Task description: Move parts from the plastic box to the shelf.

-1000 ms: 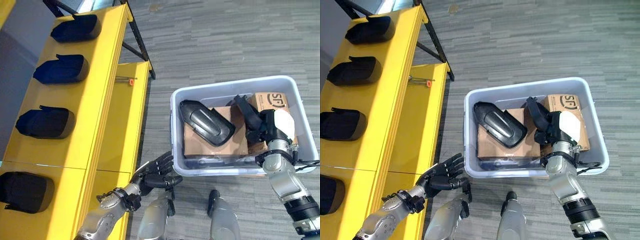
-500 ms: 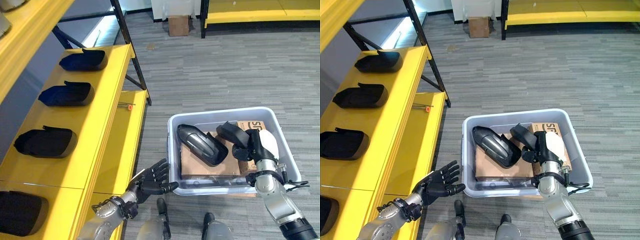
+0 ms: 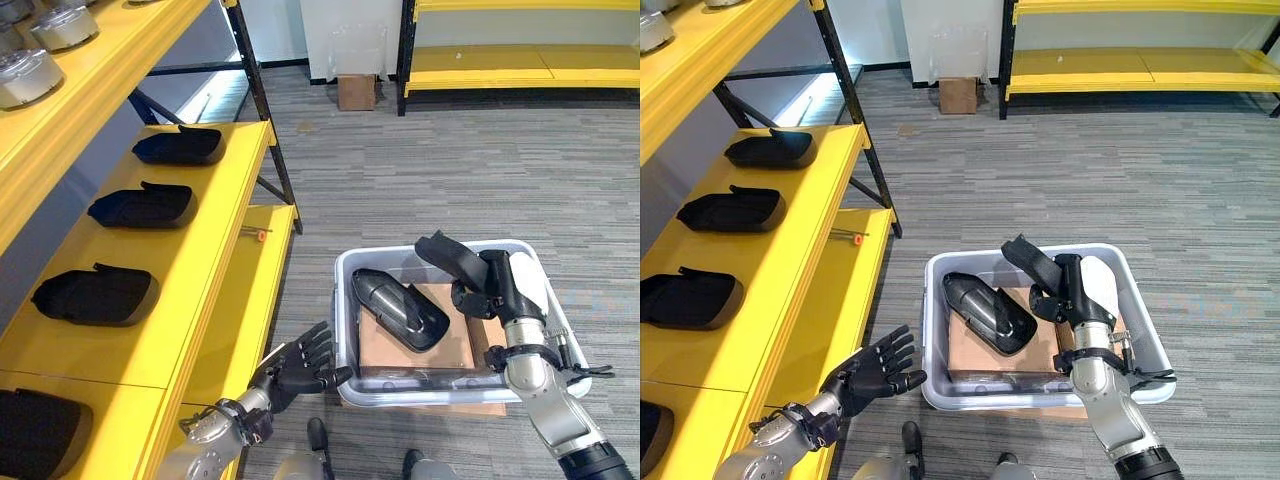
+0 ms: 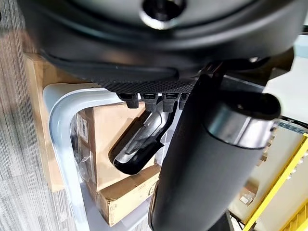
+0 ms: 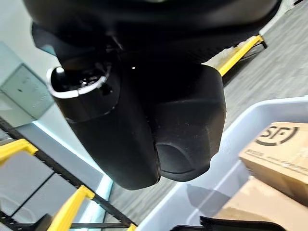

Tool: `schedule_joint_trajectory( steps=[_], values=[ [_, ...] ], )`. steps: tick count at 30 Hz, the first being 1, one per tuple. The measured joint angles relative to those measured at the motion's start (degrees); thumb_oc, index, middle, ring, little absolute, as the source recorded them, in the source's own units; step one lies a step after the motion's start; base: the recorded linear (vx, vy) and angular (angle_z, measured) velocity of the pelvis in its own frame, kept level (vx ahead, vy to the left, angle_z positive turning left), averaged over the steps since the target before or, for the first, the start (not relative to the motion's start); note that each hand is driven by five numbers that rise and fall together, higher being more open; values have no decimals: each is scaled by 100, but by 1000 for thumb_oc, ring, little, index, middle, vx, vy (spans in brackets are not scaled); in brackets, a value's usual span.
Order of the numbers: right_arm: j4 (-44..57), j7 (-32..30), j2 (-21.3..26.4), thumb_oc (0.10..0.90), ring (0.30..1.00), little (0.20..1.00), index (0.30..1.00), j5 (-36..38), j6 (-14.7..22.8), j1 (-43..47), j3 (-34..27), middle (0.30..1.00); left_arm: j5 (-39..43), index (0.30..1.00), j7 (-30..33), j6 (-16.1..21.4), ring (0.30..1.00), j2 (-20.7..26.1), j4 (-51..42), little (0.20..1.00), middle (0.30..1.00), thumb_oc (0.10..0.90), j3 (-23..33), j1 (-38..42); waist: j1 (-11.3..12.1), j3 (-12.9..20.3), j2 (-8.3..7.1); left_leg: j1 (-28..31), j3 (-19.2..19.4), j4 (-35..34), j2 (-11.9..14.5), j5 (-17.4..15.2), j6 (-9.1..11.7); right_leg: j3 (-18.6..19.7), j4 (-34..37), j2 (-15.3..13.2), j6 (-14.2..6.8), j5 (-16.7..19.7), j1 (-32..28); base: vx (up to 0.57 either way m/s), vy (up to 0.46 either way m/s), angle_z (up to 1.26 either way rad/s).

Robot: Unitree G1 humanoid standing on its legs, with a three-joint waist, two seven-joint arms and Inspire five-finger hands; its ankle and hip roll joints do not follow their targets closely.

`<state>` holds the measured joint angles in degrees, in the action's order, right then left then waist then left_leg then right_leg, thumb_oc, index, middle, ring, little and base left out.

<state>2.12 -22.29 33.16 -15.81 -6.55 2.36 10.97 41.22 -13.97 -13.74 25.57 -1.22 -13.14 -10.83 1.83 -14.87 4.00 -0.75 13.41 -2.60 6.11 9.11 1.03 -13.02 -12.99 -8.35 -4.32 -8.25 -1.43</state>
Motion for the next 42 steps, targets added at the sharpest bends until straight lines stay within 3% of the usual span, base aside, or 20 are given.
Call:
schedule_joint_trajectory(
  steps=[5, 11, 15, 16, 17, 18, 19, 20, 21, 24, 26, 27, 28, 29, 30, 31, 32, 34, 38, 42],
  values=[
    [58, 12, 75, 400, 300, 300, 300, -231, 202, 9, 246, 300, 14, 1000, 112, 0, 1000, 0, 7, 1000, 1000, 900, 12, 0, 57, 2, 4, -5, -122, 81, -13, -3, -1, -73, -233, -43, 16, -138, 5, -56, -25, 12],
    [80, 179, 177, 400, 300, 300, 300, -353, 382, 21, 413, 300, 40, 1000, 153, 8, 1000, 0, 9, 1000, 1000, 900, 51, -123, 322, 13, 45, -120, -279, 231, -6, -38, 21, -170, -890, -151, 132, -504, 251, -58, 6, 14],
    [231, 340, 244, 400, 300, 300, 300, -440, 446, 18, 480, 300, 67, 1000, 279, 27, 1000, -32, 87, 1000, 1000, 900, 57, -329, 368, 3, 241, -322, -260, 316, 99, 36, 140, -539, -1032, -153, 181, -555, 151, -90, 1, 39],
    [243, 330, 269, 400, 300, 300, 300, -449, 420, -29, 508, 300, 38, 1000, 198, 42, 1000, -76, 194, 1000, 1000, 900, 48, -331, 299, -1, 284, -292, 283, 260, 247, -212, -45, -909, -896, -165, 153, -511, -74, -294, 60, 172],
    [379, 307, 390, 400, 300, 300, 300, -446, 304, -207, 504, 300, -24, 1000, 52, 53, 1000, -148, 360, 1000, 1000, 900, -5, -254, 19, 7, 236, -147, 1515, 158, 531, -610, -222, -1369, -650, -288, 224, -378, -372, -249, 80, 190],
    [493, 310, 508, 400, 300, 300, 300, -442, 266, -237, 505, 300, -73, 1000, -34, 91, 1000, -135, 330, 1000, 1000, 900, -21, -270, -80, -8, 191, -125, 2054, 203, 620, -648, -201, -1513, -604, -333, 244, -357, -390, -166, 115, 210],
    [709, 309, 794, 400, 300, 300, 300, -439, 257, -236, 496, 300, -105, 1000, -149, 130, 1000, -115, 243, 1000, 1000, 900, -31, -282, -141, 1, 226, -240, 2430, 327, 811, -492, -47, -1670, -568, -389, 190, -437, -308, -111, 111, 102],
    [763, 309, 925, 400, 300, 300, 300, -436, 295, -201, 484, 300, -105, 1000, -167, 142, 1000, -121, 201, 1000, 1000, 900, -32, -304, -48, 39, 350, -246, 2328, 432, 912, -302, -8, -1671, -669, -389, 200, -469, -239, -160, 123, 50],
    [763, 309, 937, 400, 300, 300, 300, -431, 396, -183, 470, 300, -105, 1000, -163, 176, 1000, -115, 174, 1000, 1000, 900, -32, -375, 58, 24, 336, -207, 2072, 713, 1007, 47, 19, -1619, -900, -418, 208, -546, -106, -215, 154, 6],
    [760, 300, 867, 400, 300, 300, 300, -427, 646, -194, 529, 300, -107, 1000, -132, 264, 1000, -83, 272, 1000, 1000, 900, -49, -266, 17, -24, 100, -244, 1967, 550, 741, 247, -41, -1601, -1133, -680, 240, -593, 24, -225, 341, 13],
    [735, 285, 808, 400, 300, 300, 300, -428, 663, -177, 559, 300, -106, 1000, -114, 267, 1000, -20, 302, 1000, 1000, 900, -127, -21, 17, -8, 34, -263, 1900, 282, 665, 372, -17, -1603, -1124, -622, 230, -604, 111, -71, 307, 11],
    [690, 283, 759, 400, 300, 300, 300, -431, 666, -174, 585, 300, -108, 1000, -106, 266, 1000, 16, 320, 1000, 1000, 900, -160, 64, 29, -6, -59, -271, 1842, 299, 668, 303, 29, -1693, -1095, -769, 256, -527, 141, -31, 354, 7],
    [680, 279, 663, 400, 300, 300, 300, -433, 669, -193, 604, 300, -110, 1000, -77, 266, 1000, 65, 320, 1000, 1000, 900, -204, 175, 24, -22, -250, -401, 1823, 1095, 765, -269, -229, -1680, -1078, -912, 151, -442, 124, -26, 535, 3],
    [681, 254, 583, 400, 300, 300, 300, -432, 664, -215, 604, 300, -109, 1000, -32, 263, 1000, 65, 321, 1000, 1000, 900, -245, 262, -44, 28, -349, -396, 1711, 1660, 851, -660, -139, -1672, -970, -1027, 54, -322, 91, -9, 493, 6],
    [682, 195, 583, 400, 300, 300, 300, -433, 659, -222, 598, 300, -109, 1000, -40, 262, 1000, 56, 320, 1000, 1000, 900, -290, 332, -69, 52, -356, -345, 1683, 1818, 863, -820, -55, -1654, -906, -1091, 6, -251, 61, 9, 396, 11],
    [682, 95, 595, 400, 300, 300, 300, -432, 640, -230, 578, 300, -106, 1000, -52, 262, 1000, 41, 314, 1000, 1000, 900, -318, 406, -121, 66, -333, -214, 1619, 1840, 869, -950, -6, -1660, -877, -1137, -93, -181, 18, 6, 277, 30],
    [666, -50, 541, 400, 300, 300, 300, -434, 614, -232, 548, 300, -105, 1000, -46, 262, 1000, 40, 312, 1000, 1000, 900, -339, 506, -215, 102, -306, -135, 1552, 1610, 699, -1091, 239, -1662, -911, -1219, -191, -112, -9, -4, 323, 37],
    [671, -123, 442, 400, 300, 300, 300, -440, 610, -232, 550, 300, -106, 1000, 3, 262, 1000, 42, 335, 1000, 1000, 900, -273, 547, -178, 171, -351, -131, 1497, 1418, 408, -1035, 82, -1589, -671, -1317, -72, 62, -12, -13, 250, 32],
    [675, -142, 240, 400, 300, 300, 300, -504, 707, -238, 548, 300, -107, 1000, 6, 264, 1000, 60, 322, 1000, 1000, 900, 12, 373, -28, 232, -325, -265, 1206, 1050, -18, -922, -179, -1583, -106, -1406, -67, 491, -227, -30, 263, 53],
    [786, -180, 226, 400, 300, 300, 300, -830, 927, -256, 534, 300, -118, 1000, 5, 268, 1000, 135, 293, 1000, 1000, 900, 226, -28, 232, 263, -320, -327, 1044, 720, -208, -784, -247, -1688, 104, -1467, -234, 689, -292, -58, 207, 35]
  ],
)
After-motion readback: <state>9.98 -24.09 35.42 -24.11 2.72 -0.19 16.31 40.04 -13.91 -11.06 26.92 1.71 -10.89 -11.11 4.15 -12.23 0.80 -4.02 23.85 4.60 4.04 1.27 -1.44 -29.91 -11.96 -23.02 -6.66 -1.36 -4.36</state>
